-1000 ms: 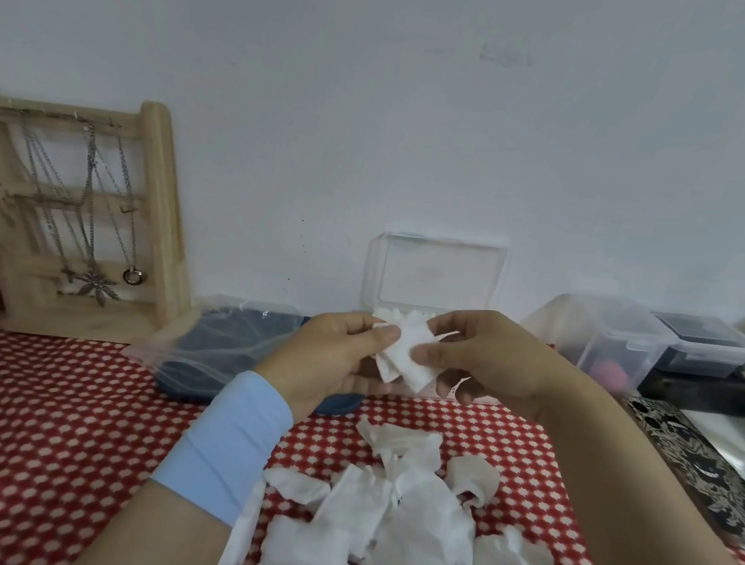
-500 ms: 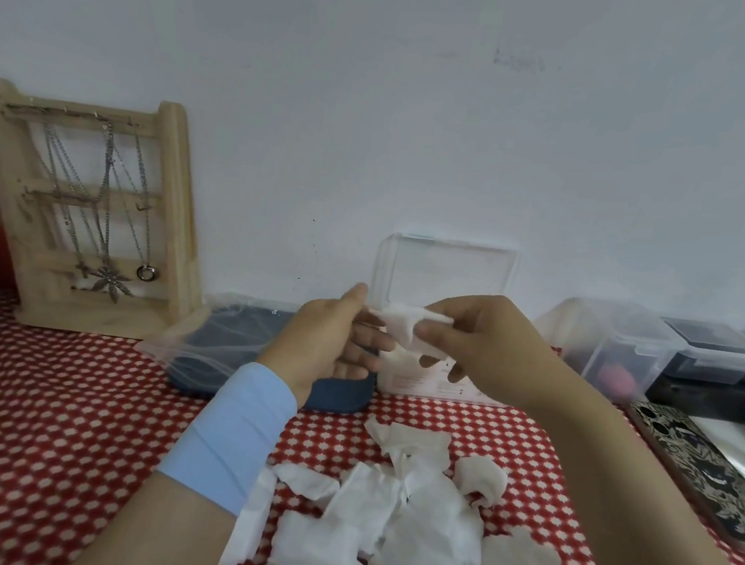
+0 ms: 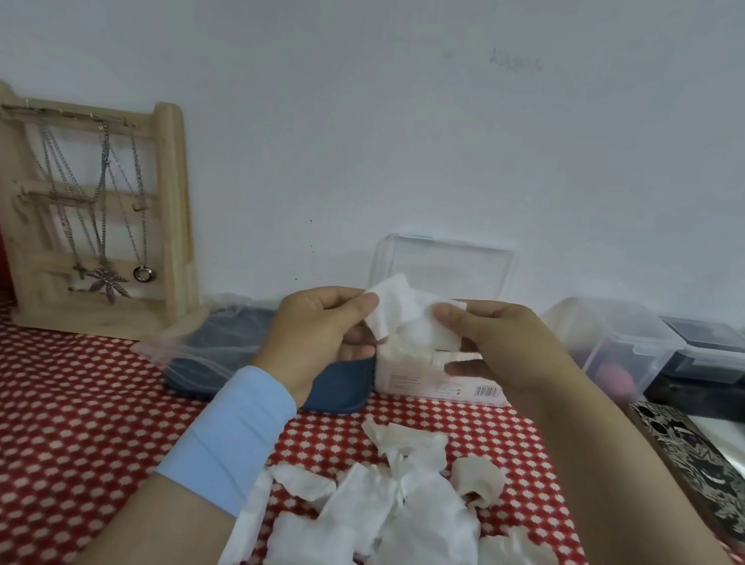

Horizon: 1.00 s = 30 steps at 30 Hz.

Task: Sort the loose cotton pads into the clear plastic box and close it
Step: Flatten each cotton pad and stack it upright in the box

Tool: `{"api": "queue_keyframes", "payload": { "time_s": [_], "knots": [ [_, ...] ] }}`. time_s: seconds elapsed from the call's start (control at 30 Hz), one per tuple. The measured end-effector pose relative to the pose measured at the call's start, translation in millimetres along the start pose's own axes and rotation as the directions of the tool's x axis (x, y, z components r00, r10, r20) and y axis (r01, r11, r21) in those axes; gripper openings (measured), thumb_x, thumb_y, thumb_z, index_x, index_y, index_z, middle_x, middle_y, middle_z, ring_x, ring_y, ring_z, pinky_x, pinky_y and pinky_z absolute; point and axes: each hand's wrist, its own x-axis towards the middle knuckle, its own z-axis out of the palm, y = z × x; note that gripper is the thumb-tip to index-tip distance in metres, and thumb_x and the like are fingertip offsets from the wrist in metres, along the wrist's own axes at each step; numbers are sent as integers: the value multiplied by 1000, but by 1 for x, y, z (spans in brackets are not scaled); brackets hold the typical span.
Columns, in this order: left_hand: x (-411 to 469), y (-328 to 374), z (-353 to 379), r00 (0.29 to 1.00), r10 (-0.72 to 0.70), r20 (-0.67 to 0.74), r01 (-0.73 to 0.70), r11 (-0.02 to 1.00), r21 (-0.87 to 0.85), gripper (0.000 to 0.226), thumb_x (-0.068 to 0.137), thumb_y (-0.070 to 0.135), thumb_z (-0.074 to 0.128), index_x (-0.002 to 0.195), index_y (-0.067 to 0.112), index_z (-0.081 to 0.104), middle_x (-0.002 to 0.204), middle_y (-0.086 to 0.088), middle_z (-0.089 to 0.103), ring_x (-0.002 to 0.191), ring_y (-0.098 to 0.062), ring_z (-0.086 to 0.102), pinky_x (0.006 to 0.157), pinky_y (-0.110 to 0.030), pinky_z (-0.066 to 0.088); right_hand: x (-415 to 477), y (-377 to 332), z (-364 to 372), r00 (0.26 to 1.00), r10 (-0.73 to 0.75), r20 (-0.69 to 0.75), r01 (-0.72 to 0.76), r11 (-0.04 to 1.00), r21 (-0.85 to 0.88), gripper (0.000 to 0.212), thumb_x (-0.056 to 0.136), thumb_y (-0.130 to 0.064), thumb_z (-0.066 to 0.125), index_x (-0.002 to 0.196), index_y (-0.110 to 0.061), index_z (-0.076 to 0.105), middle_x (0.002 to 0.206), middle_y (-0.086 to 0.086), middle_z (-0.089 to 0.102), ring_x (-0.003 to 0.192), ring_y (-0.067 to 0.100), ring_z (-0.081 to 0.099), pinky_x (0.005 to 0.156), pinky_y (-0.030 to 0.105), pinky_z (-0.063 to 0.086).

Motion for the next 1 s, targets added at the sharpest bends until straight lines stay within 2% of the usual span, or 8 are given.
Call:
{"api": "queue_keyframes", "payload": {
  "time_s": [0.1,0.2,0.3,0.43,0.67,0.8,0.87,1.0],
  "knots": [
    [6,-5,-5,998,8,-60,-5,999,42,13,97,17,65,105,9,72,101,-9,77,90,-22,75,65,-22,59,2,0,-4,987,-109,-114,113,993,26,14,95,-18,70,107,-15,77,87,0,79,79,18,75,64,29,60],
    [6,-7,-6,999,-49,-15,50,996,80,15,97,14,64,109,7,71,100,-8,77,86,-18,77,67,-24,61,-6,-9,-8,974,-201,101,189,975,120,16,93,-10,69,107,-11,77,89,6,77,68,16,68,53,24,49],
    [1,-6,-1,983,-127,133,127,992,9,18,98,12,63,112,6,72,101,-10,78,88,-20,77,69,-27,62,-11,-13,-2,959,-190,212,189,982,25,19,87,-7,75,105,-11,77,87,6,77,60,11,61,51,22,47],
    [-2,-5,5,960,-174,221,187,982,-40,20,100,10,56,110,6,72,102,-14,77,91,-25,76,71,-32,63,-9,-9,7,981,-166,99,179,974,-141,16,84,-11,80,99,-16,77,77,0,77,46,5,56,50,20,49],
    [-5,-1,6,931,-209,300,233,972,-45,26,102,17,55,121,2,65,103,-18,77,93,-28,76,73,-34,64,-6,-7,5,984,-170,54,177,962,-207,18,84,-11,80,101,-14,75,69,-3,74,41,1,55,44,15,45],
    [-6,1,7,916,-239,321,271,961,-60,34,98,30,60,121,5,64,104,-18,76,94,-29,76,73,-36,64,-3,-4,6,985,-170,26,170,942,-290,27,85,-18,81,111,-23,72,94,-9,73,46,-5,58,47,12,45],
    [-6,-1,6,928,-217,302,215,976,41,33,93,27,67,118,7,67,108,-15,76,96,-26,76,74,-34,63,-3,-3,4,985,-146,95,167,947,-276,28,87,-22,78,115,-25,72,90,-14,74,59,-6,65,54,14,51],
    [-2,-5,6,942,-209,261,168,971,171,23,93,19,69,112,6,72,116,-10,73,104,-24,72,75,-29,61,-1,-2,1,987,-102,123,123,977,-172,10,88,-23,77,97,-24,80,92,-6,79,93,18,74,88,34,61]
  ]
}}
